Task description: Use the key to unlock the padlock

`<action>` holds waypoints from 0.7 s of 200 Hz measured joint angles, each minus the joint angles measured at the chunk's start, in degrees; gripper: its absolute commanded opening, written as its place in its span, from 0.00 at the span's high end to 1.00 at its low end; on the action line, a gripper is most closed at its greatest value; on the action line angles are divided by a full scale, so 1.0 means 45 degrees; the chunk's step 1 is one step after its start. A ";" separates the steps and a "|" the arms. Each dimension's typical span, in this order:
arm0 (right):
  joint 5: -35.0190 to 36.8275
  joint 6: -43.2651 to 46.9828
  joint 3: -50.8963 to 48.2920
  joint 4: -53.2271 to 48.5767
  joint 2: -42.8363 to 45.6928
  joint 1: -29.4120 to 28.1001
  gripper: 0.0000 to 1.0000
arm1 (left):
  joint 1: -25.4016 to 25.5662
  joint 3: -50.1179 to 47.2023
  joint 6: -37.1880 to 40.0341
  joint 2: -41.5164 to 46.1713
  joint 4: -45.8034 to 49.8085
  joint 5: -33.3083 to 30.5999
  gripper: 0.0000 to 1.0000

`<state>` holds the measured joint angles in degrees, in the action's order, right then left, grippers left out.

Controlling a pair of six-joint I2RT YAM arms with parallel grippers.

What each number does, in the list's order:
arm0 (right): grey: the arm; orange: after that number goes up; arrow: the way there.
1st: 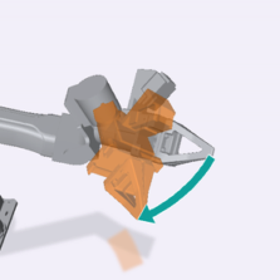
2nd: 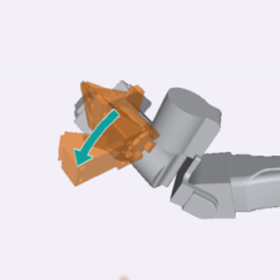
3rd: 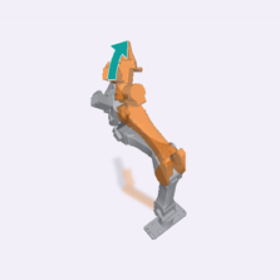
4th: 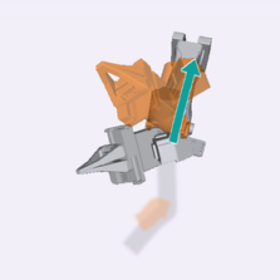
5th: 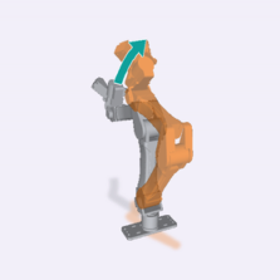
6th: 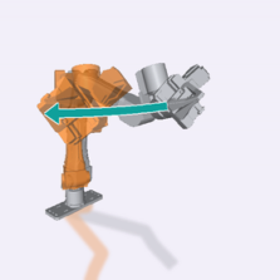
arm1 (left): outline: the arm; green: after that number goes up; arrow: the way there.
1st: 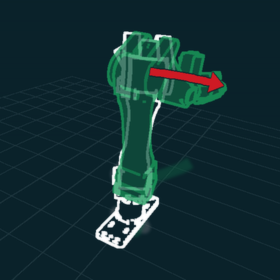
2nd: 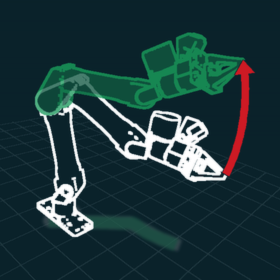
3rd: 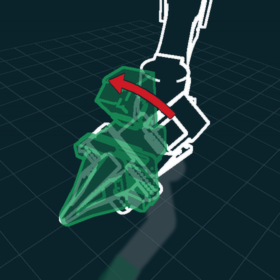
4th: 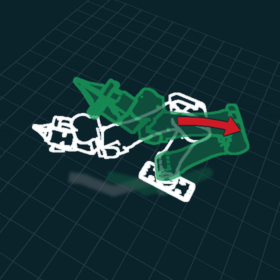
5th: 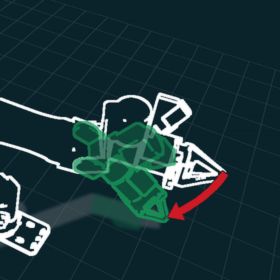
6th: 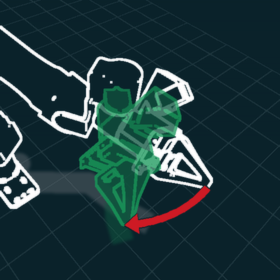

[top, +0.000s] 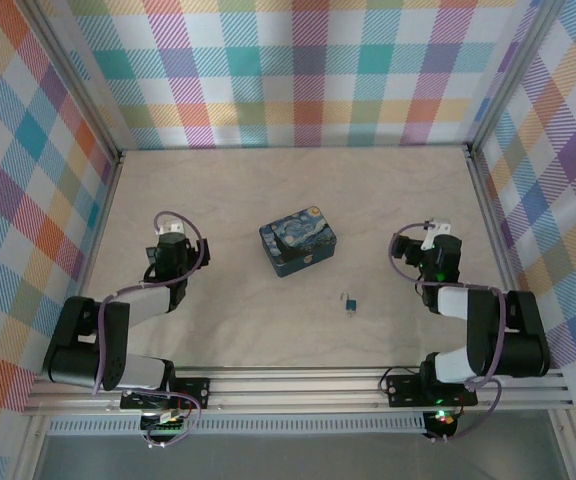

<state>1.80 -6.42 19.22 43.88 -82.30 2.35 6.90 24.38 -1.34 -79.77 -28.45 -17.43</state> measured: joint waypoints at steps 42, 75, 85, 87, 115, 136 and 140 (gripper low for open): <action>-0.0442 0.0189 -0.0359 0.1855 -0.1141 0.0000 0.00 | -0.0495 -0.0287 0.0083 -0.1316 -0.2953 0.1059 0.00; -0.0656 0.0398 0.0393 0.1423 -0.1156 -0.0044 0.00 | -0.0505 -0.0389 0.0180 -0.2171 -0.3429 0.1627 0.00; -0.0656 0.0457 0.0525 0.1423 -0.1156 -0.0068 0.00 | -0.0505 -0.0389 0.0214 -0.2171 -0.3449 0.1739 0.00; -0.0661 0.0471 0.0544 0.1423 -0.1156 -0.0073 0.00 | -0.0505 -0.0389 0.0219 -0.2171 -0.3458 0.1753 0.00; -0.0661 0.0593 0.0563 0.1287 -0.1156 -0.0117 0.00 | -0.0505 -0.0384 0.0223 -0.2171 -0.3619 0.1899 0.00; -0.0661 0.0612 0.0563 0.1219 -0.1156 -0.0126 0.00 | -0.0505 -0.0384 0.0223 -0.2171 -0.3730 0.1967 0.00; -0.0656 0.0627 0.0563 0.1200 -0.1156 -0.0126 0.00 | -0.0505 -0.0384 0.0223 -0.2171 -0.3730 0.1972 0.00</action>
<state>-1.15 -3.60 21.76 49.28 -87.50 1.78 4.62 22.65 -0.34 -89.54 -45.23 -8.56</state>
